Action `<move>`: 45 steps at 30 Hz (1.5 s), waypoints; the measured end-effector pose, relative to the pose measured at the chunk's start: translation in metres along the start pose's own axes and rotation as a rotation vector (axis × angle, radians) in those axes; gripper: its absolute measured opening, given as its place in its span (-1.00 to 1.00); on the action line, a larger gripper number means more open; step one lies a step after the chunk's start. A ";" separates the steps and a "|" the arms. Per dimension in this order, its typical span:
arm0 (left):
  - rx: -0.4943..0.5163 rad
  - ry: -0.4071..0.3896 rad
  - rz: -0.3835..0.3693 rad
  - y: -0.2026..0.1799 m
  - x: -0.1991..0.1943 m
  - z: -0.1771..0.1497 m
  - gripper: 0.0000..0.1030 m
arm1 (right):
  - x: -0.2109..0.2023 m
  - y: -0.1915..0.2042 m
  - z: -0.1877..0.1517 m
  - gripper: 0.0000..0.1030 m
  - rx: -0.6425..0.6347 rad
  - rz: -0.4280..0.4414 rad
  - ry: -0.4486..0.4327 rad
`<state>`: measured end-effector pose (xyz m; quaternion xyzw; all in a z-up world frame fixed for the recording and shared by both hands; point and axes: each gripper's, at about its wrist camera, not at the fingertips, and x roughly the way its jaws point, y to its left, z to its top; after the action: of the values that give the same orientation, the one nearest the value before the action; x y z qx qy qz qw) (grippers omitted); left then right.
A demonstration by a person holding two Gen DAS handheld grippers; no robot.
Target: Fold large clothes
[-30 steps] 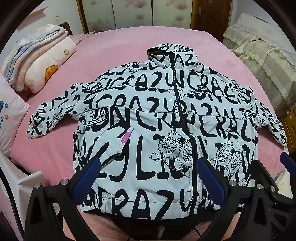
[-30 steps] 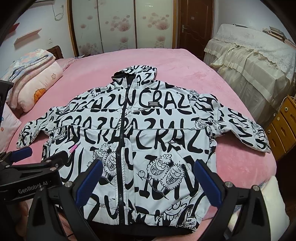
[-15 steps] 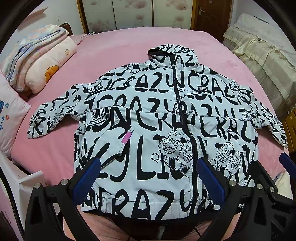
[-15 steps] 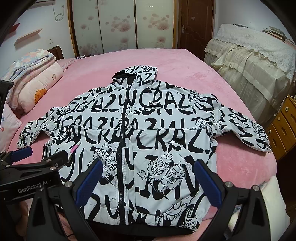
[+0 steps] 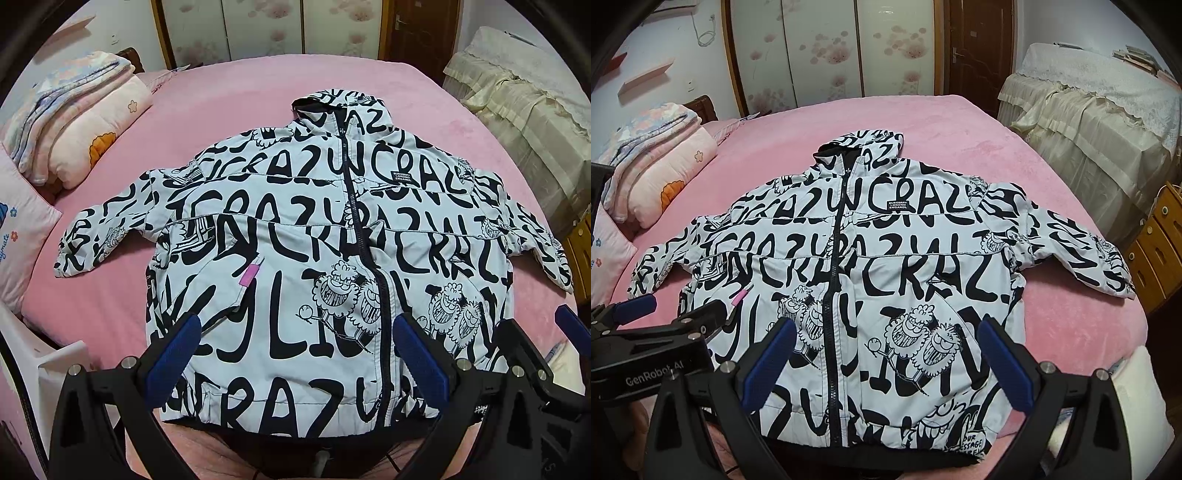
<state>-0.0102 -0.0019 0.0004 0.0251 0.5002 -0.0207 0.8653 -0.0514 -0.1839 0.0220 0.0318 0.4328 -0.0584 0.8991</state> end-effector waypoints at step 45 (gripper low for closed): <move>0.108 -0.004 -0.069 -0.066 -0.006 0.053 0.83 | -0.013 -0.082 0.044 0.93 0.095 0.006 -0.137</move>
<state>0.0289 -0.0716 0.0304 0.0546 0.4971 -0.0775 0.8625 -0.0360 -0.2686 0.0594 0.0717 0.3670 -0.0781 0.9242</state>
